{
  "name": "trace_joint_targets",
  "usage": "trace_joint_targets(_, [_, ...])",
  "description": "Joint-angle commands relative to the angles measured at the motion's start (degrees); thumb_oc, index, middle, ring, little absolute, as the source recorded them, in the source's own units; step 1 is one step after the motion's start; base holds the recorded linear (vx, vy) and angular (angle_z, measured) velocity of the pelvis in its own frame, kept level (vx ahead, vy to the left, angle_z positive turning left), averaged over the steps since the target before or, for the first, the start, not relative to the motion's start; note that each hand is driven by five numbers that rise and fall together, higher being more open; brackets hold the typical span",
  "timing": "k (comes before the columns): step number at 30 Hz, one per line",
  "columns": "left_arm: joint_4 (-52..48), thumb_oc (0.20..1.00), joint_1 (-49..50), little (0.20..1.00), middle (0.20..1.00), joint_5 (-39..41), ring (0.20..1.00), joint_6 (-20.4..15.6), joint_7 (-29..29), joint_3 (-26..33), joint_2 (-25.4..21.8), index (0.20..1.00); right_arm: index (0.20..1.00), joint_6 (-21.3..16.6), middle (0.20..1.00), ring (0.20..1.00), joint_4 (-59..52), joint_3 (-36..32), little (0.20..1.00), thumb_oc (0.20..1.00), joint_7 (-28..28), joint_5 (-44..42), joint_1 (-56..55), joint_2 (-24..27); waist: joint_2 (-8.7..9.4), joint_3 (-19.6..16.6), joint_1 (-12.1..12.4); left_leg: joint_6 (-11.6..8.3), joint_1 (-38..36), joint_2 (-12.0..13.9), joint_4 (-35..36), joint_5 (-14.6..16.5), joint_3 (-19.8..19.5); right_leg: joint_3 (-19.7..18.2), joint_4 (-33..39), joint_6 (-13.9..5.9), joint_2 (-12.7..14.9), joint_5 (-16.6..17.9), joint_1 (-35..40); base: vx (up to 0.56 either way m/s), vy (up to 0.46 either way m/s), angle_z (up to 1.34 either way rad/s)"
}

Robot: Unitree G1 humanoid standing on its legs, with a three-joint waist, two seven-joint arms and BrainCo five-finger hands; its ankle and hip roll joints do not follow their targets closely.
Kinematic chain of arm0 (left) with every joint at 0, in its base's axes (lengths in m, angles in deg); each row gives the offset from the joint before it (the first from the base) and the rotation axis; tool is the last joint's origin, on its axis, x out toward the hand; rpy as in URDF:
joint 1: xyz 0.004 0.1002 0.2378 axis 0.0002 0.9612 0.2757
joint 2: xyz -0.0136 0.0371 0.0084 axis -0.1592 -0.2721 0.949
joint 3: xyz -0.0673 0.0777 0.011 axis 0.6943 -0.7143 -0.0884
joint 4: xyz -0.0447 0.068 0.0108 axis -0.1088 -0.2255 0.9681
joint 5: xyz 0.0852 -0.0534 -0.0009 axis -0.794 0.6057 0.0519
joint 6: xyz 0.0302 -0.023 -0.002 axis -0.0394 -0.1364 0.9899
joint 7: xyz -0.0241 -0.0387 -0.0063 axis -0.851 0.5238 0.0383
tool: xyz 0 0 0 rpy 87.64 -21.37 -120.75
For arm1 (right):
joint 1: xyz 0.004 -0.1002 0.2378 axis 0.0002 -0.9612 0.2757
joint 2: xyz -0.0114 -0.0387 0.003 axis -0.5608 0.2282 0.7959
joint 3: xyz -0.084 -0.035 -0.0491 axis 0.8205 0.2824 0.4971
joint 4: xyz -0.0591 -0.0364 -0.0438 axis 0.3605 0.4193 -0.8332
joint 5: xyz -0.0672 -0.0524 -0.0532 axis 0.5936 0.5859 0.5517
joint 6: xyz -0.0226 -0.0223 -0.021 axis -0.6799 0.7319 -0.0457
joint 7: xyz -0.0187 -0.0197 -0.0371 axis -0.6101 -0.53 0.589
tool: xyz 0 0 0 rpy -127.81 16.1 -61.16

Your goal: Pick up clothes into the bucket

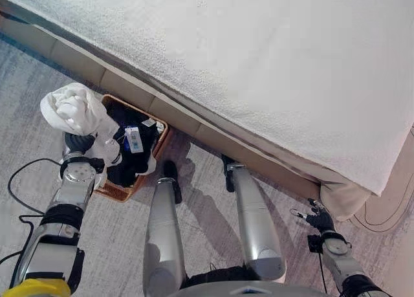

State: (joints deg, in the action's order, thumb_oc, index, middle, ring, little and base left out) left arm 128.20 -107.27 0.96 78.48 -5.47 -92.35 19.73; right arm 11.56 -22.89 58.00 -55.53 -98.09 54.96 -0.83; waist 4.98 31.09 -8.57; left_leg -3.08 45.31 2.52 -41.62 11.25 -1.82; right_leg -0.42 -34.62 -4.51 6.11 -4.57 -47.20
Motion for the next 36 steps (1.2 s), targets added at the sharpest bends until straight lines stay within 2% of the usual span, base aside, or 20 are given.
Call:
trace_joint_targets(1, [0.34,0.2,-1.29,0.2,0.2,-0.88,0.2,-0.36,3.37,0.36,-5.33,0.2,1.0,-1.51,1.0,1.0,-0.88,1.7,1.0,1.0,2.18,-2.53,-2.26,0.43,1.56,-1.3,0.95,1.99,0.59,-1.23,-0.75,0.48,0.55,0.88,-1.95,-1.53,2.14,-4.33,4.02,0.0,0.003,-0.06])
trace_joint_targets(2, [1.95,0.511,-2.32,0.511,0.511,-0.83,0.511,-0.1,2.77,-0.25,-5.62,0.511,1.0,-1.47,1.0,1.0,-0.71,2.23,1.0,1.0,2.15,-2.77,-1.82,0.45,1.81,-1.3,0.96,2.12,1.26,-1.16,-1.37,0.65,0.5,0.98,-2.25,-1.51,2.08,-4.39,3.48,0.01,0.002,-0.05])
trace_joint_targets(3, [2.92,0.859,-2.52,0.859,0.859,-1.1,0.859,0.23,2.81,-0.45,-5.87,0.859,1.0,-1.45,1.0,1.0,-0.76,2.69,1.0,1.0,2.27,-2.72,-1.61,0.61,1.92,-1.3,1.06,2.25,1.56,-1.14,-1.6,0.87,0.52,0.96,-2.46,-1.52,2.04,-4.46,3.1,0.0,0.0,0.0])
trace_joint_targets(4, [4.05,1.0,-3.25,1.0,1.0,-1.35,1.0,0.57,2.5,-1.07,-6.03,1.0,1.0,-1.37,1.0,1.0,-0.97,3.12,1.0,1.0,2.19,-2.61,-1.35,0.77,2.05,-1.3,1.15,2.33,1.9,-1.09,-1.9,1.08,0.52,0.85,-2.51,-1.54,2.01,-4.5,2.85,0.01,0.009,0.05])
trace_joint_targets(11, [9.96,1.0,-6.39,1.0,1.0,-1.86,1.0,2.99,0.48,-2.72,-5.57,1.0,1.0,-0.58,1.0,1.0,-0.14,4.63,1.0,1.0,1.89,-2.86,0.0,1.62,2.39,-1.3,1.36,2.64,3.02,-1.2,-2.31,1.36,0.29,0.86,-2.45,-1.42,1.92,-4.52,1.82,0.0,0.003,0.01])
trace_joint_targets(20, [4.74,1.0,-3.31,1.0,1.0,-4.8,1.0,3.95,0.55,-1.36,-6.08,1.0,1.0,0.01,1.0,1.0,-0.38,4.58,1.0,1.0,1.07,-2.8,0.67,1.7,2.19,-1.3,1.9,2.51,1.58,-1.36,-0.84,0.94,0.38,0.95,-0.96,-1.46,1.74,-3.96,2.84,-0.01,0.007,0.03])
trace_joint_targets(25, [3.25,1.0,0.22,1.0,1.0,-6.06,1.0,3.88,-1.05,-0.39,-4.44,1.0,1.0,0.81,1.0,1.0,-0.57,4.49,1.0,1.0,0.25,-1.47,0.3,2.08,1.58,-1.3,2.43,2.32,-2.53,-1.52,2.02,-0.03,0.69,0.77,0.99,-1.44,1.84,-3.67,6.36,-0.02,0.002,-0.05])
trace_joint_targets(26, [1.24,1.0,1.47,1.0,1.0,-5.7,1.0,3.66,-1.18,-0.14,-3.56,1.0,1.0,1.02,1.0,1.0,-0.54,4.31,1.0,1.0,0.18,-1.4,0.27,2.0,1.26,-1.3,2.6,2.3,-3.53,-1.74,2.7,-0.28,0.67,0.76,1.39,-1.4,1.92,-3.59,7.19,-0.08,-0.002,-0.09])
trace_joint_targets(27, [-0.49,1.0,3.83,1.0,1.0,-2.5,1.0,1.96,-2.74,0.98,-0.71,1.0,1.0,1.5,1.0,1.0,-0.19,3.73,1.0,1.0,-0.09,-1.0,1.05,1.82,0.64,-1.3,2.88,2.36,-5.82,-2.1,5.6,-2.9,0.99,0.95,3.32,-1.18,2.38,-1.58,8.85,-0.08,-0.001,-0.09])
trace_joint_targets(29, [-0.49,1.0,4.98,1.0,1.0,-0.79,1.0,1.24,-3.79,1.4,0.69,1.0,1.0,1.7,1.0,1.0,0.21,3.49,1.0,1.0,-0.21,-0.82,1.27,1.91,0.35,-1.3,2.98,2.32,-7.49,-2.22,6.54,-3.08,1.07,0.96,4.04,-1.19,2.43,-1.46,10.5,-0.04,0.001,-0.03])
trace_joint_targets(30, [-1.66,1.0,7.0,1.0,1.0,2.04,1.0,0.0,-5.44,2.03,2.7,1.0,1.0,1.86,1.0,1.0,0.53,2.92,1.0,1.0,-0.34,-0.47,1.36,1.97,-0.13,-1.3,3.14,2.23,-9.53,-2.31,7.85,-3.37,1.1,0.86,4.9,-1.21,2.48,-1.36,12.42,0.03,-0.007,0.0])
trace_joint_targets(31, [-4.08,1.0,9.74,1.0,1.0,7.45,1.0,-2.25,-7.14,2.55,6.81,1.0,1.0,2.08,1.0,1.0,1.55,1.94,1.0,1.0,-0.26,0.0,1.98,1.76,-1.12,-1.3,3.39,1.94,-13.72,-2.76,10.4,-4.1,0.9,1.05,6.82,-1.34,2.7,-0.92,16.45,0.03,-0.007,0.01])
trace_joint_targets(32, [-4.08,1.0,9.77,1.0,1.0,7.45,1.0,-2.26,-7.14,2.55,6.81,1.0,1.0,2.08,1.0,1.0,1.54,1.95,1.0,1.0,-0.26,0.0,1.95,1.76,-1.12,-1.3,3.37,1.94,-13.79,-2.77,10.47,-4.13,0.89,1.07,6.88,-1.34,2.71,-0.91,16.52,0.05,-0.045,0.01])
trace_joint_targets(33, [-5.21,1.0,11.72,1.0,1.0,12.04,1.0,-3.86,-9.39,2.59,10.96,1.0,1.0,2.1,1.0,1.0,2.67,1.12,1.0,1.0,-0.17,0.45,2.58,1.4,-2.02,-1.39,3.55,1.52,-18.53,-3.07,13.82,-5.02,0.59,1.64,9.26,-1.38,2.73,-0.5,21.22,0.03,-0.035,0.03])
trace_joint_targets(34, [-5.22,1.0,11.74,1.0,1.0,12.04,1.0,-3.86,-9.39,2.59,10.97,1.0,1.0,2.09,1.0,1.0,2.67,1.13,1.0,1.0,-0.17,0.45,2.57,1.41,-2.03,-1.33,3.53,1.52,-18.66,-3.08,13.9,-5.05,0.57,1.66,9.34,-1.38,2.74,-0.48,21.35,0.05,-0.069,0.07])
trace_joint_targets(36, [-5.91,1.0,14.12,1.0,1.0,14.25,1.0,-4.84,-10.95,2.58,14.46,1.0,1.0,2.07,1.0,1.0,3.7,0.42,1.0,1.0,-0.28,1.39,2.21,0.86,-2.73,-3.39,3.59,1.09,-22.04,-3.28,17.24,-6.12,0.4,2.22,12.12,-1.39,2.69,0.05,24.94,0.1,-0.074,0.11])
